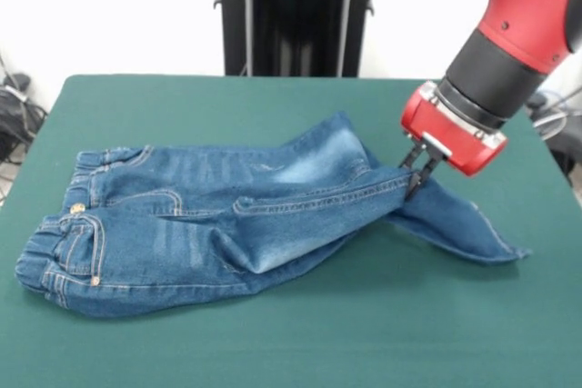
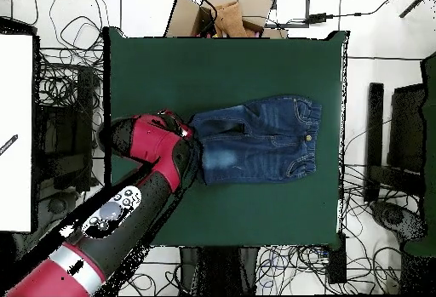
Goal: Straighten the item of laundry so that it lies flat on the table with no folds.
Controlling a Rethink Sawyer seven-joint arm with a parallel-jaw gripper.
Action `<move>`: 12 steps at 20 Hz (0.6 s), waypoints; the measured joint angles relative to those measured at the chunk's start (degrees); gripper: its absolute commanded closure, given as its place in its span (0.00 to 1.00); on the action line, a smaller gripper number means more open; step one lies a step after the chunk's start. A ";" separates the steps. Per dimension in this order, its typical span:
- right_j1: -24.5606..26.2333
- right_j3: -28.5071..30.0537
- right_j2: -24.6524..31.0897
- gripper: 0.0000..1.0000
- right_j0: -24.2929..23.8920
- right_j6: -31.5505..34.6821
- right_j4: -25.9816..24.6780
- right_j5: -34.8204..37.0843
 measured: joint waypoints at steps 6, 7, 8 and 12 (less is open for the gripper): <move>0.48 -0.51 -1.85 1.00 -0.33 0.00 -0.14 0.18; 0.53 -0.51 -2.10 1.00 -0.38 0.00 -0.18 0.17; 0.54 -0.51 -2.25 1.00 -0.42 0.00 -0.19 0.17; 0.57 -0.52 -2.43 1.00 -0.61 0.00 -0.24 0.18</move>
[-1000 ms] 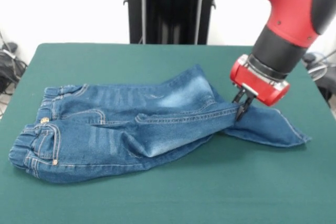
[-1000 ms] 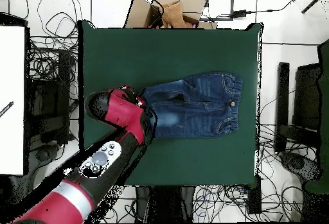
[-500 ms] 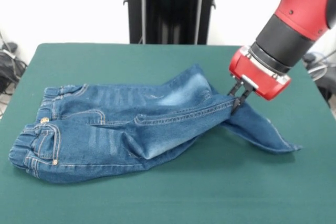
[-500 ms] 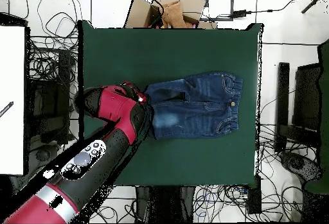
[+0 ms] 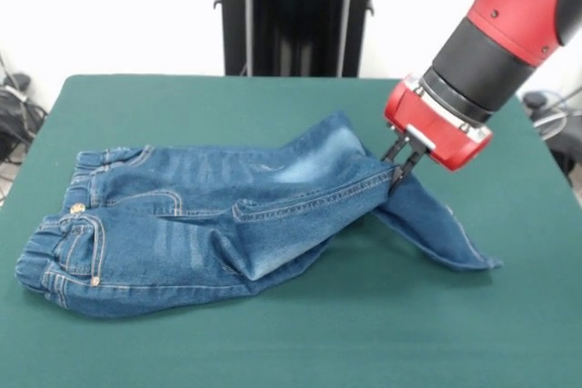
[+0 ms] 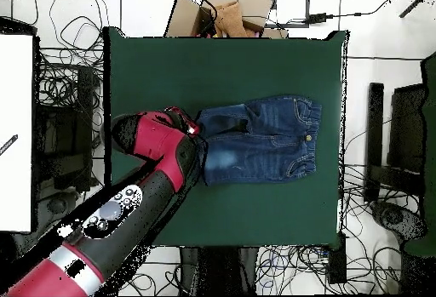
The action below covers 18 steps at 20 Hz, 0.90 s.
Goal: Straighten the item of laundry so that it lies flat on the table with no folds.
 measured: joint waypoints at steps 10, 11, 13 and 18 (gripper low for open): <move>0.01 -0.53 -0.01 1.00 -1.23 0.00 0.06 0.00; 0.03 -0.64 -0.01 1.00 -1.32 0.00 0.07 0.00; 0.15 -1.11 -0.01 1.00 -1.53 0.00 0.26 0.00; 1.11 -2.94 -0.02 1.00 -1.58 0.14 1.05 0.00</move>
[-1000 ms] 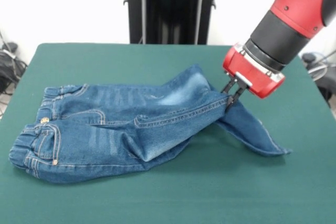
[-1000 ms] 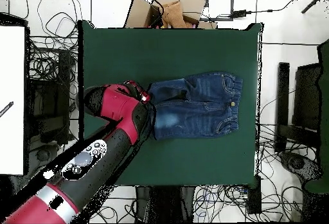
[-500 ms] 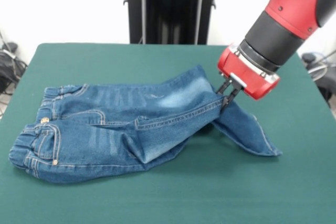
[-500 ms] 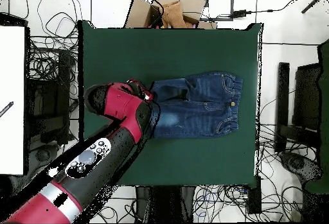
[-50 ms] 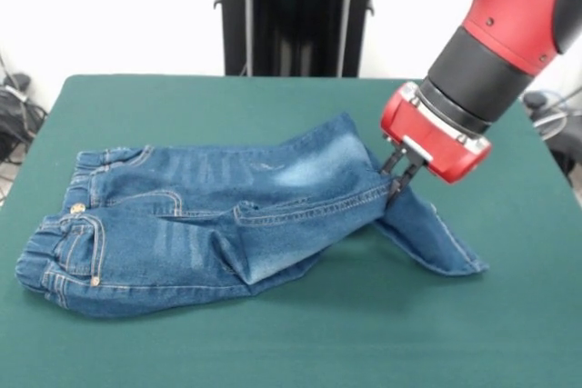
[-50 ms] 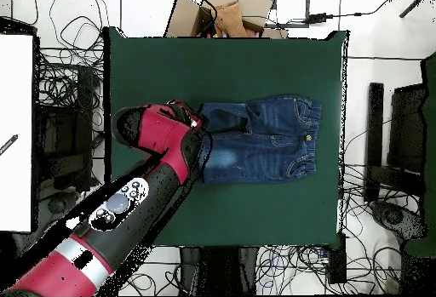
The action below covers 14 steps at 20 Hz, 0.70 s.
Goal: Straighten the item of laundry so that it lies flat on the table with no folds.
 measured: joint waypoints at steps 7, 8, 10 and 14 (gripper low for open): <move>2.20 -2.86 0.00 1.00 0.10 2.16 1.63 0.24; 2.44 -3.19 0.00 1.00 0.10 2.71 1.80 0.44; 2.78 -3.81 0.00 1.00 0.11 3.80 1.96 1.07; 3.01 -4.48 -0.01 1.00 0.11 6.04 1.96 2.76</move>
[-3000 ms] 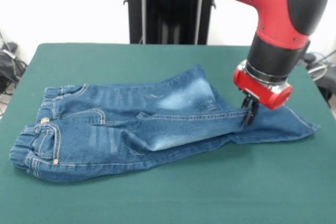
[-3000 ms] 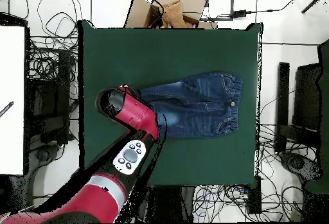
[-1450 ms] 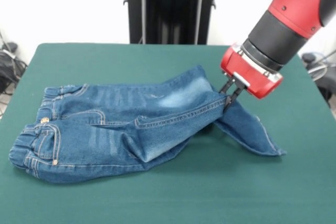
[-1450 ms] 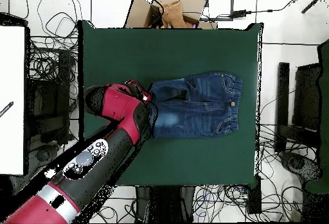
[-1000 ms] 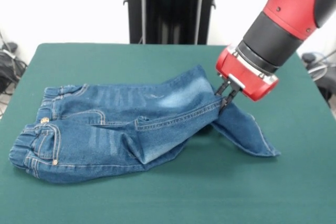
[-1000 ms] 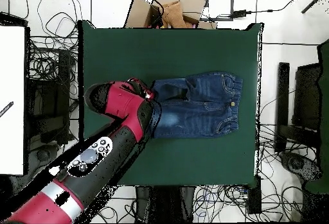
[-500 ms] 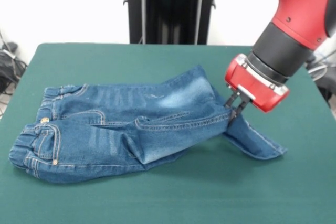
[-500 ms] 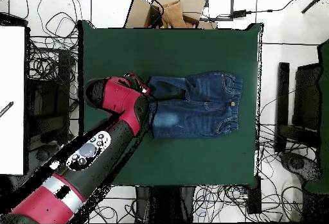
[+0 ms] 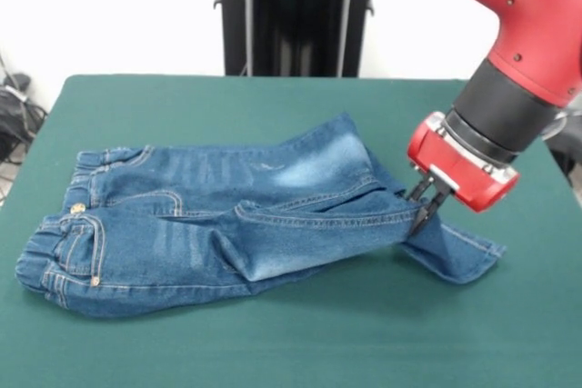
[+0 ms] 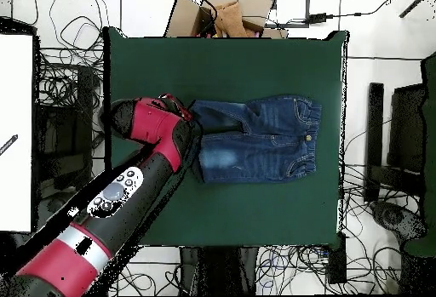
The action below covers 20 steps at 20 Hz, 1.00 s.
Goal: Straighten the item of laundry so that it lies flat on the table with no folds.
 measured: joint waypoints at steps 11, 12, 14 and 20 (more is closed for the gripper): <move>0.17 -2.52 -0.41 1.00 -0.01 4.98 -0.07 5.67; 0.21 -3.16 -0.60 1.00 -0.01 5.71 -0.11 7.00; 0.28 -3.87 -0.87 1.00 -0.03 6.59 -0.13 8.53; 0.61 -6.44 -2.23 1.00 -0.10 9.46 -0.16 13.58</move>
